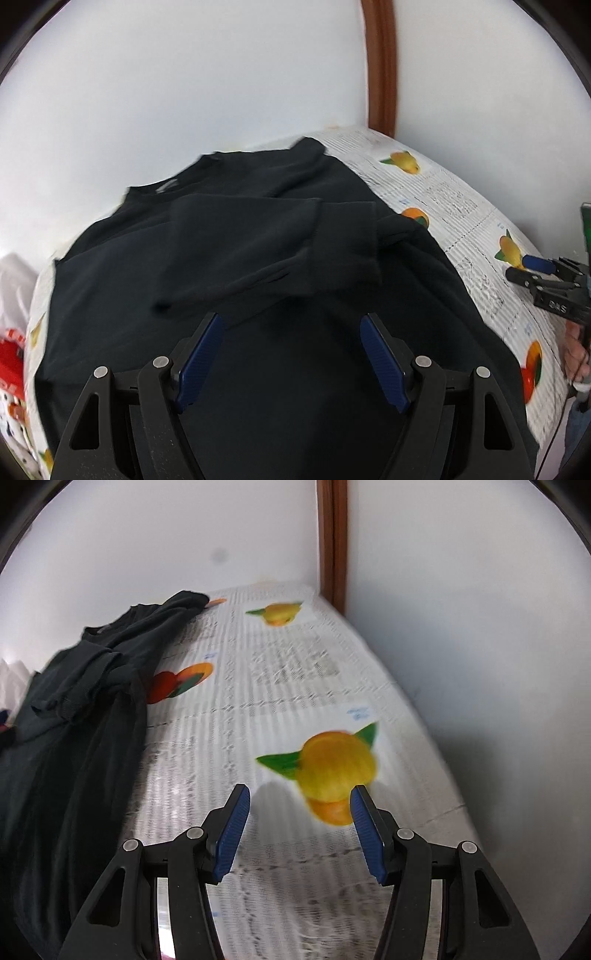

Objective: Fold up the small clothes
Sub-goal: 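Grasp the ribbed sleeve cuff with the left gripper and fold it down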

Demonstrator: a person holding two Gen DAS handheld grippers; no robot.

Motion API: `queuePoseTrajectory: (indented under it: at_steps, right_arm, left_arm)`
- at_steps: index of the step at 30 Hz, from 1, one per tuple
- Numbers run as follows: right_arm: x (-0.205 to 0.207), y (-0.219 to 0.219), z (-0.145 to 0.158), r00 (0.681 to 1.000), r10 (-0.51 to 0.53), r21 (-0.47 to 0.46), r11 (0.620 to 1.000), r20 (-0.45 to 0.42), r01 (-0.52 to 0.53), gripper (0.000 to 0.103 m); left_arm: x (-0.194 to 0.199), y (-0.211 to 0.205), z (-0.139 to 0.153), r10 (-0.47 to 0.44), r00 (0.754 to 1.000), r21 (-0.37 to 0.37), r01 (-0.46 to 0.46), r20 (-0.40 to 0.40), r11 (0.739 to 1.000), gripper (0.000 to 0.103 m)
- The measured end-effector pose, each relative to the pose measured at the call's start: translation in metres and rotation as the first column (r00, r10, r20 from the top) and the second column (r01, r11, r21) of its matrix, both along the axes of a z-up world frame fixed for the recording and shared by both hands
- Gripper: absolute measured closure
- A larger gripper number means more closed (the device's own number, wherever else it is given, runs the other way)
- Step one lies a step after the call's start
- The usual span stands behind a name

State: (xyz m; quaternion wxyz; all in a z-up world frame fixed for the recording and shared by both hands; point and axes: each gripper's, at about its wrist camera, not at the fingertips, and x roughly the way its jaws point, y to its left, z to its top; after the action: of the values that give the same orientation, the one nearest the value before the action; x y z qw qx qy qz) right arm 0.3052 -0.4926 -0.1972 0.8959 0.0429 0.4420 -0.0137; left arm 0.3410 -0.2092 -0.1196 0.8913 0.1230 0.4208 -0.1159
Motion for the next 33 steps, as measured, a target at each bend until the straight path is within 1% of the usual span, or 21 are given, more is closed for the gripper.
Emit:
queuePoseTrajectory:
  at_steps: [3, 6, 9, 12, 14, 15, 16, 17, 18, 19, 20, 21, 23, 25, 29, 33]
  right_arm:
    - [0.006, 0.006, 0.001, 0.999, 0.040, -0.024, 0.999, 0.012, -0.040, 0.047]
    - [0.013, 0.009, -0.001, 0.998, 0.066, -0.013, 0.998, 0.013, -0.066, 0.047]
    - [0.016, 0.012, -0.003, 0.997, 0.080, -0.011, 0.997, 0.024, -0.080, 0.047]
    - [0.014, 0.017, -0.005, 0.996, 0.084, -0.039, 0.996, 0.031, -0.083, 0.047]
    - [0.014, 0.019, -0.005, 0.996, 0.085, -0.052, 0.995, 0.033, -0.083, 0.046]
    - [0.014, 0.019, -0.005, 0.996, 0.084, -0.051, 0.995, 0.033, -0.083, 0.046]
    - [0.014, 0.018, -0.005, 0.996, 0.084, -0.047, 0.996, 0.034, -0.082, 0.046]
    - [0.013, 0.018, -0.005, 0.996, 0.082, -0.044, 0.996, 0.034, -0.080, 0.046]
    - [0.013, 0.017, -0.004, 0.996, 0.080, -0.042, 0.996, 0.032, -0.079, 0.046]
    - [0.011, 0.017, -0.003, 0.997, 0.076, -0.038, 0.996, 0.028, -0.075, 0.046]
    - [0.010, 0.017, -0.002, 0.997, 0.071, -0.036, 0.997, 0.025, -0.070, 0.046]
    - [0.009, 0.017, -0.001, 0.998, 0.064, -0.035, 0.997, 0.019, -0.063, 0.046]
    - [0.005, 0.020, 0.006, 0.998, 0.053, -0.038, 0.998, 0.023, -0.052, 0.046]
    - [-0.001, 0.027, 0.020, 0.998, 0.048, -0.041, 0.998, 0.045, -0.046, 0.046]
    - [-0.007, 0.049, 0.045, 0.995, 0.057, -0.058, 0.997, 0.081, -0.053, 0.046]
    - [-0.006, 0.080, 0.065, 0.991, 0.083, -0.066, 0.995, 0.108, -0.077, 0.046]
  left_arm:
    - [0.018, -0.021, -0.011, -0.018, 1.000, 0.011, 0.018, -0.016, 1.000, 0.028]
    - [0.031, -0.038, -0.022, -0.044, 0.999, 0.036, 0.045, -0.021, 0.998, 0.028]
    - [0.045, -0.054, -0.035, -0.044, 0.999, 0.096, 0.046, -0.020, 0.994, 0.028]
    - [0.053, -0.064, -0.045, -0.026, 1.000, 0.165, 0.026, -0.003, 0.986, 0.028]
    - [0.056, -0.066, -0.047, -0.016, 1.000, 0.180, 0.015, 0.003, 0.984, 0.028]
    - [0.058, -0.066, -0.047, -0.013, 1.000, 0.179, 0.012, 0.004, 0.984, 0.038]
    - [0.058, -0.064, -0.045, 0.005, 1.000, 0.182, -0.008, 0.017, 0.983, 0.045]
    - [0.058, -0.061, -0.042, 0.013, 1.000, 0.178, -0.017, 0.023, 0.984, 0.056]
    - [0.057, -0.057, -0.039, 0.014, 1.000, 0.161, -0.017, 0.021, 0.987, 0.063]
    - [0.056, -0.051, -0.033, 0.013, 1.000, 0.126, -0.014, 0.012, 0.992, 0.067]
    - [0.055, -0.043, -0.026, 0.009, 1.000, 0.084, -0.009, 0.007, 0.996, 0.083]
    - [0.053, -0.036, -0.019, 0.001, 1.000, 0.041, -0.001, 0.002, 0.999, 0.089]
    - [0.048, -0.015, -0.001, 0.018, 1.000, -0.024, -0.018, 0.014, 1.000, 0.089]
    - [0.043, 0.006, 0.014, 0.040, 0.998, -0.067, -0.037, 0.042, 0.997, 0.089]
    - [0.031, 0.063, 0.047, 0.118, 0.986, -0.132, -0.102, 0.121, 0.986, 0.090]
    - [0.025, 0.129, 0.069, 0.206, 0.965, -0.174, -0.178, 0.160, 0.968, 0.090]
